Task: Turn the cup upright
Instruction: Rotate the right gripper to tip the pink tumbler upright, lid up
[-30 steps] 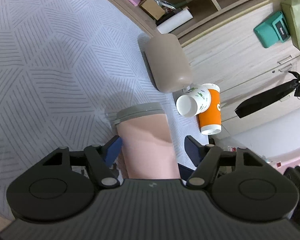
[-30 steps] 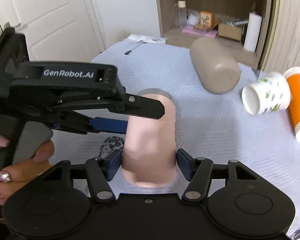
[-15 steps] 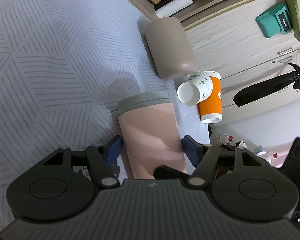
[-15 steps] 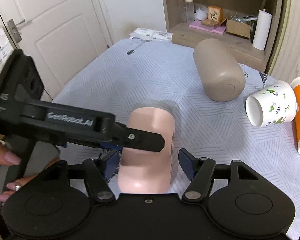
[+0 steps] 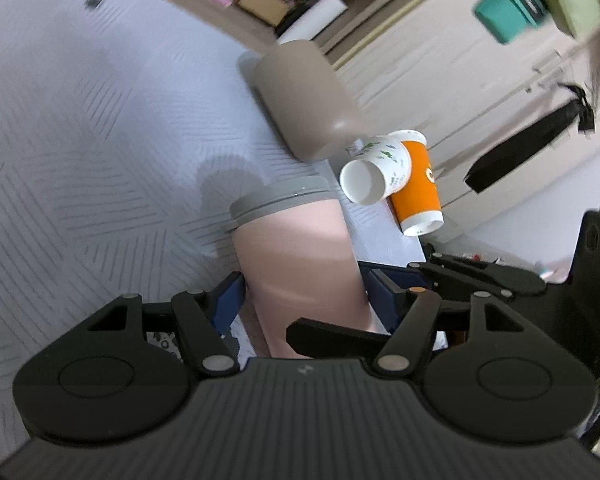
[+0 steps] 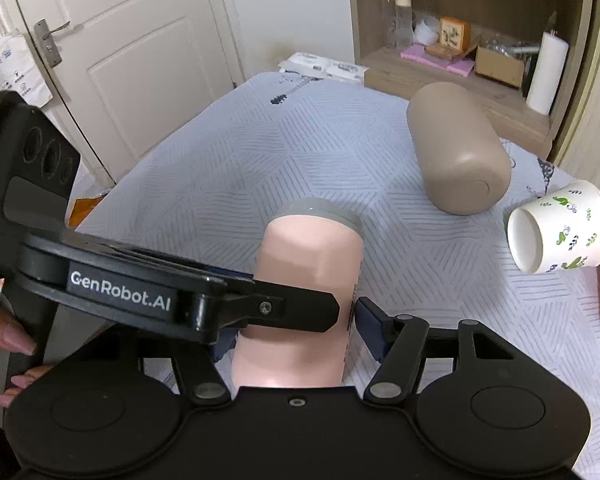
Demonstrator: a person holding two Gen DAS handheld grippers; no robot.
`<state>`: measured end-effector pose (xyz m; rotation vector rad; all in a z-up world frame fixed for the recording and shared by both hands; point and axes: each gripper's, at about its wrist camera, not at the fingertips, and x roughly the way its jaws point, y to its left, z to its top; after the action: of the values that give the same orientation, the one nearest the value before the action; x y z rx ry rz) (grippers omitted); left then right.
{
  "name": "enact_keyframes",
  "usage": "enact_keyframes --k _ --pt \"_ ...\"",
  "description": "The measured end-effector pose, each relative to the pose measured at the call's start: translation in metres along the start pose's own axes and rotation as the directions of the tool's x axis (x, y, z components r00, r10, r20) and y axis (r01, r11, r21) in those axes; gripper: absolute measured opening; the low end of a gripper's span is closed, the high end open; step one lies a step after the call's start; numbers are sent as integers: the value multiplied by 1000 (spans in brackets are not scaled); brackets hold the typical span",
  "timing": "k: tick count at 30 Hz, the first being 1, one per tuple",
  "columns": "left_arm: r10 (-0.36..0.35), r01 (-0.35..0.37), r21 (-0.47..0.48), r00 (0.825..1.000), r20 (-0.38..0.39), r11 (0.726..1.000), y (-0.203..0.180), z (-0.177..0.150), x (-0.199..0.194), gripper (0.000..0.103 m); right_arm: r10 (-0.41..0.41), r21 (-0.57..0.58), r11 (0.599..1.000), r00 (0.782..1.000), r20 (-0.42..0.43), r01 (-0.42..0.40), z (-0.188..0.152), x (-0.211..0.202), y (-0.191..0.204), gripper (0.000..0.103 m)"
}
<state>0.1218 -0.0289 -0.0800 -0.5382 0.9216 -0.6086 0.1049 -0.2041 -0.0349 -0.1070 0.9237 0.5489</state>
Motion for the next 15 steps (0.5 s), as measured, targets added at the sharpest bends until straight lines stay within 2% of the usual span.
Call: enact_keyframes --k 5,8,15 --pt "-2 -2 144 1000 24 990 -19 -9 -6 65 -51 -92 994 996 75 58 -21 -16 12 69" --pt "-18 11 231 999 31 973 -28 -14 -11 63 -59 -91 993 990 129 71 -35 -25 12 69" --pt "-58 52 312 998 11 949 -38 -19 -10 63 -78 -55 994 963 257 96 -68 -38 10 69"
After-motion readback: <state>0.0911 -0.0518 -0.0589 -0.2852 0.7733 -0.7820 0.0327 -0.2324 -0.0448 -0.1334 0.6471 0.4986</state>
